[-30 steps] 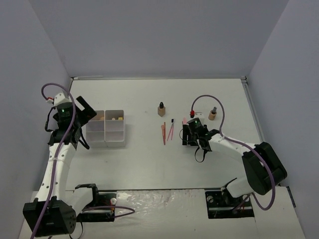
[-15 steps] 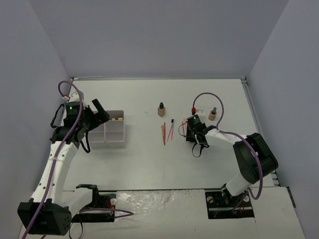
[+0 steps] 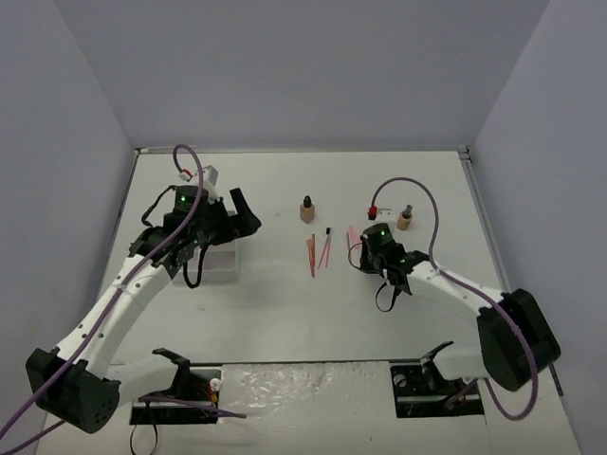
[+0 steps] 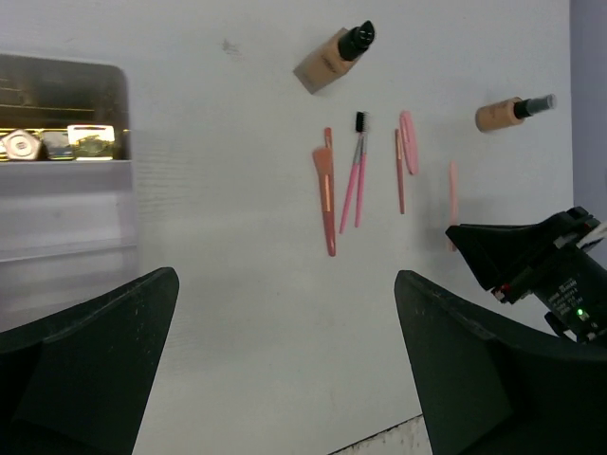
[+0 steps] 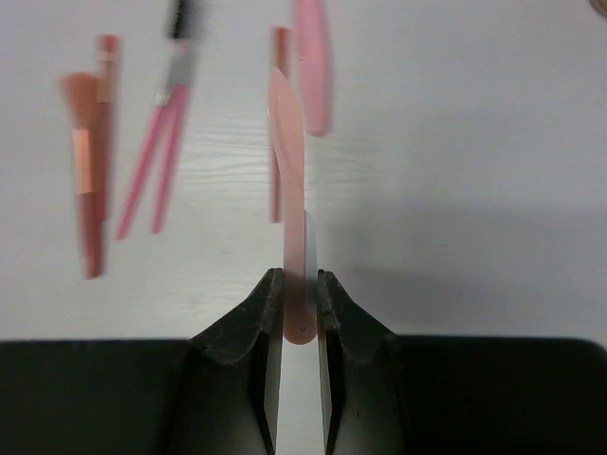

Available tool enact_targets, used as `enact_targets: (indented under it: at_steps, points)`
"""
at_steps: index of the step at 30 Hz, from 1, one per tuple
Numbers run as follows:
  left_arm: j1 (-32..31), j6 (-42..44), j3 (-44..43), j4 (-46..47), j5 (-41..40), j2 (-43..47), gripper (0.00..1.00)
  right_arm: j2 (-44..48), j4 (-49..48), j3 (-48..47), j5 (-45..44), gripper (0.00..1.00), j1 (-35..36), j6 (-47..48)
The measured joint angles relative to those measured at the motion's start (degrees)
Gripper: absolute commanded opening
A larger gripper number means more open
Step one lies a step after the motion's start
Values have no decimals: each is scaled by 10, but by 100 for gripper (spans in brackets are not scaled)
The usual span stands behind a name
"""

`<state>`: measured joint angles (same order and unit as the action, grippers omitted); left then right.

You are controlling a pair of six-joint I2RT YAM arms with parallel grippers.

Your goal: Organize the makeup

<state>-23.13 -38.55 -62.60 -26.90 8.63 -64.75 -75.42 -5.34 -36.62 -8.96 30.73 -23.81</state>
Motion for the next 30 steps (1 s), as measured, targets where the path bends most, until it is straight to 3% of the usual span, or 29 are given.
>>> enact_targets:
  at_steps: [6,11,15,20,23,26,28,30]
  points:
    - [-74,-37,-48,42,23,-68,97,125,-56,-13,56,0,123,57]
    - [-108,-60,-79,69,44,-115,96,130,-83,-40,94,0,145,93]
    - [-122,-74,-91,84,51,-133,89,122,-94,-53,111,0,154,108]
    - [-131,-91,-92,98,61,-143,61,120,-106,-55,125,0,155,111]
    - [-136,-99,-92,105,67,-149,31,120,-110,-55,128,0,155,111]
    - [-140,-108,-92,113,72,-153,9,120,-112,-55,129,0,155,111]
    - [-140,-113,-92,117,74,-154,1,120,-112,-55,129,0,155,111]
    - [-141,-114,-92,120,76,-154,0,120,-113,-55,129,1,155,111]
